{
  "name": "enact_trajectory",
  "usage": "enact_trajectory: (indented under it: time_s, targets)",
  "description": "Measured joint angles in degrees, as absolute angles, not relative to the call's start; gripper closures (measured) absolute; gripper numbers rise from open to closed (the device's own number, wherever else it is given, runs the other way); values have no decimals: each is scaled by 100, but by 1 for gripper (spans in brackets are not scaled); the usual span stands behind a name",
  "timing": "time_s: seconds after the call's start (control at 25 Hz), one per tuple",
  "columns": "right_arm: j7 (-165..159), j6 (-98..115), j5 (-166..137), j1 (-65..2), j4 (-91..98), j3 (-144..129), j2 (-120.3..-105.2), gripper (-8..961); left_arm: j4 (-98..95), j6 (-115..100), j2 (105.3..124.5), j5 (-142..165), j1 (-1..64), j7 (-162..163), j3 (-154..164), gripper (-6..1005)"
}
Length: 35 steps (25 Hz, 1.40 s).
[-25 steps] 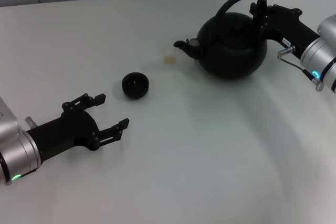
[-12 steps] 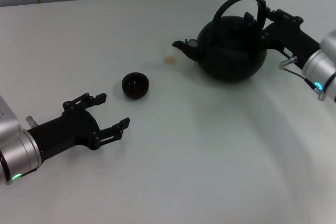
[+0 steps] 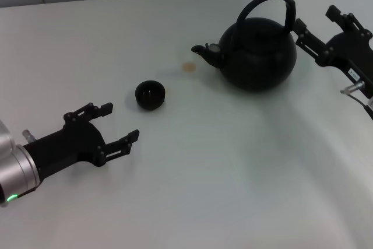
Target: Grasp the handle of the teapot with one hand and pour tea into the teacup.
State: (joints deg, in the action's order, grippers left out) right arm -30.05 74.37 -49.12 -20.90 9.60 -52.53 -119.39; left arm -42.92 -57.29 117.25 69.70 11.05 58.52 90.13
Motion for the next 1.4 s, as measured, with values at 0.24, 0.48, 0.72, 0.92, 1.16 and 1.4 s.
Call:
enact_trajectory:
  time_s: [0.24, 0.48, 0.72, 0.92, 1.16, 1.4]
  targets:
    - [-2994, 8192, -4944, -1812, 907, -5267, -11942, 138, -4310, -5731, 11689, 6970, 1100, 5853, 8950, 180]
    - [-3378, 8970, -6439, -1691, 1419, -5454, -11856, 127, -4310, -5730, 11674, 6970, 1102, 5857, 8868, 180]
    - [-5447, 8067, -8748, -2054, 2871, -5516, -11933, 126, -4270, -5730, 11672, 6975, 1135, 5862, 8866, 180]
    - [-6499, 7168, -9238, -2370, 3438, -6276, -11940, 126, -4279, -5730, 11675, 7183, 1144, 5957, 8853, 180]
    - [-7113, 6538, -9288, -2501, 3915, -7063, -11940, 126, -4301, -5723, 11706, 7337, 1144, 6020, 8797, 180]
    - [-7275, 6416, -9406, -2575, 3952, -7154, -11924, 127, -4316, -5726, 11714, 7342, 1130, 6021, 8793, 180]
